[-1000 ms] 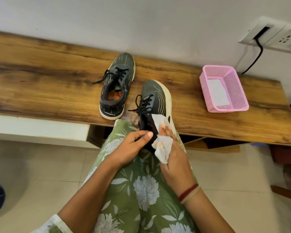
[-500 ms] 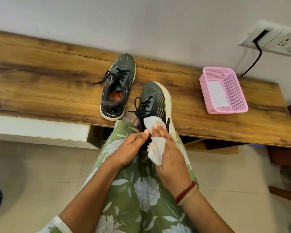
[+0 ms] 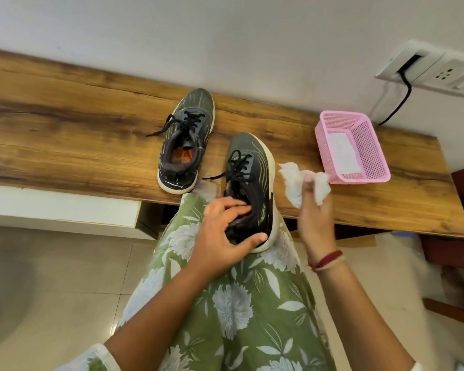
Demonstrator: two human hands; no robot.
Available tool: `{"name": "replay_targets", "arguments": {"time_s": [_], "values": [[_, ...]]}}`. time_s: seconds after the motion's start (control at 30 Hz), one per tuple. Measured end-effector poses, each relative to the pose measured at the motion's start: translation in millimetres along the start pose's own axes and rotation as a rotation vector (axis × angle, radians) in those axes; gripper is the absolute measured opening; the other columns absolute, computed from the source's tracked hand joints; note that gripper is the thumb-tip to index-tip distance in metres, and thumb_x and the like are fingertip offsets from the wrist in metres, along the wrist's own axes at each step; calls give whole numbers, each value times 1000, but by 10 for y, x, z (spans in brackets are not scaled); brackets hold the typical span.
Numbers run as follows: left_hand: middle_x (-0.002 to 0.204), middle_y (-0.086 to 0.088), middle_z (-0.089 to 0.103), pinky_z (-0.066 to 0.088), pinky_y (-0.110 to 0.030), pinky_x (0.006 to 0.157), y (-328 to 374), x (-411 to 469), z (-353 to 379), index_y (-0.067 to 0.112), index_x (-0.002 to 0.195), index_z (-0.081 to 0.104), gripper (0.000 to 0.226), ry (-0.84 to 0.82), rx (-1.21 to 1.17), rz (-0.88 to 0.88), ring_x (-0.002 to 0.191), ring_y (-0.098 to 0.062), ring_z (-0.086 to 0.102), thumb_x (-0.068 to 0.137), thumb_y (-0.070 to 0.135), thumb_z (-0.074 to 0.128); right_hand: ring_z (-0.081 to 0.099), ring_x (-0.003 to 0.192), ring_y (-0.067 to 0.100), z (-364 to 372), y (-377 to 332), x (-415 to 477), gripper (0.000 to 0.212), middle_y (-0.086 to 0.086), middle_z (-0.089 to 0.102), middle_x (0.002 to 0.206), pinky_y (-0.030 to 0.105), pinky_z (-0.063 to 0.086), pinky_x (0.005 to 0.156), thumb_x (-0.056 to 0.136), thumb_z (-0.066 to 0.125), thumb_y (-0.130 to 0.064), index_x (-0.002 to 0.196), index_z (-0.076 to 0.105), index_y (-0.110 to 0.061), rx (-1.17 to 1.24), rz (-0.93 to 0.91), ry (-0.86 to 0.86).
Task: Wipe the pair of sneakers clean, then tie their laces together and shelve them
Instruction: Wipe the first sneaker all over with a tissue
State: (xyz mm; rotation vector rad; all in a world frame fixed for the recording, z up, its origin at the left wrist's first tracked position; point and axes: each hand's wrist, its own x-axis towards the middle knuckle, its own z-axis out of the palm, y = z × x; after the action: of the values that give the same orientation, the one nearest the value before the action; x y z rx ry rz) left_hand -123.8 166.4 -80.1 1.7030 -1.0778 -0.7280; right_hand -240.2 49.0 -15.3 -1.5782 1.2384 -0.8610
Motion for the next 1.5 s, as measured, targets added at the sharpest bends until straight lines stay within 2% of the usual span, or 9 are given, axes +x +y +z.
{"name": "replay_targets", "arguments": {"time_s": [0.13, 0.23, 0.47, 0.73, 0.9, 1.1, 1.17, 1.33, 1.5], "values": [[149, 10, 28, 19, -26, 116, -85, 62, 33, 31, 85, 71, 39, -2, -84, -2, 142, -4, 20, 64, 63, 72, 53, 118, 16, 121, 329, -249, 37, 7, 58, 124, 27, 41, 100, 93, 42, -22, 127, 54, -10, -457, -193, -348], [155, -3, 27, 33, -41, 113, -186, 101, 40, 20, 78, 73, 48, -97, -134, -82, 141, -12, 30, 67, 66, 70, 48, 123, 14, 51, 366, -497, 37, -1, 54, 127, 21, 36, 104, 92, 38, -30, 124, 53, -19, -399, -199, -326], [153, 1, 33, 35, -26, 106, -185, 135, 46, 8, 70, 69, 52, -165, -195, -124, 135, 2, 35, 70, 60, 67, 56, 112, 19, 37, 402, -522, 42, 3, 61, 118, 34, 44, 96, 91, 38, -34, 122, 58, -14, -348, -96, -309], [148, 1, 39, 37, -18, 103, -149, 166, -19, 35, 52, 63, 21, -239, -379, -116, 131, -2, 42, 71, 44, 67, 52, 116, 9, 85, 403, -747, 44, 2, 59, 125, 33, 42, 101, 94, 36, -40, 127, 55, -18, -279, -104, -288], [144, 0, 44, 39, -17, 96, -227, 168, 32, 13, 55, 60, 31, -222, -432, -106, 126, -3, 47, 71, 37, 71, 56, 109, 14, 168, 305, -511, 42, 2, 62, 115, 33, 46, 94, 92, 37, -41, 120, 58, -19, -322, -67, -231], [108, -4, 62, 47, -48, 94, -321, 191, 2, -6, 53, 41, 61, -101, -467, -157, 106, -23, 61, 65, 39, 81, 59, 70, 16, -127, 35, -872, 57, 4, 63, 75, 33, 48, 71, 87, 37, -66, 91, 65, -16, -241, 270, -525], [108, -4, 62, 46, -46, 93, -311, 177, -17, -6, 53, 39, 61, -122, -489, -166, 104, -22, 61, 65, 36, 81, 63, 74, 19, -227, -120, -788, 46, 10, 67, 80, 23, 47, 70, 84, 43, -55, 92, 67, -17, -38, 377, -560], [113, 5, 65, 43, -27, 92, -278, 179, -24, 4, 52, 38, 50, -174, -590, -195, 120, -12, 54, 67, 30, 78, 55, 68, 6, -100, -161, -107, 28, -3, 60, 79, 15, 42, 62, 95, 40, -34, 92, 63, -18, 16, 138, -85], [60, 13, 45, 37, -15, 60, -251, 182, -35, 16, 50, 36, 45, -194, -647, -289, 63, -5, 48, 65, 23, 78, 59, 98, 25, 243, 198, 263, 23, 10, 62, 103, 25, 47, 75, 94, 47, -8, 113, 59, -3, -523, -16, -276]]}}
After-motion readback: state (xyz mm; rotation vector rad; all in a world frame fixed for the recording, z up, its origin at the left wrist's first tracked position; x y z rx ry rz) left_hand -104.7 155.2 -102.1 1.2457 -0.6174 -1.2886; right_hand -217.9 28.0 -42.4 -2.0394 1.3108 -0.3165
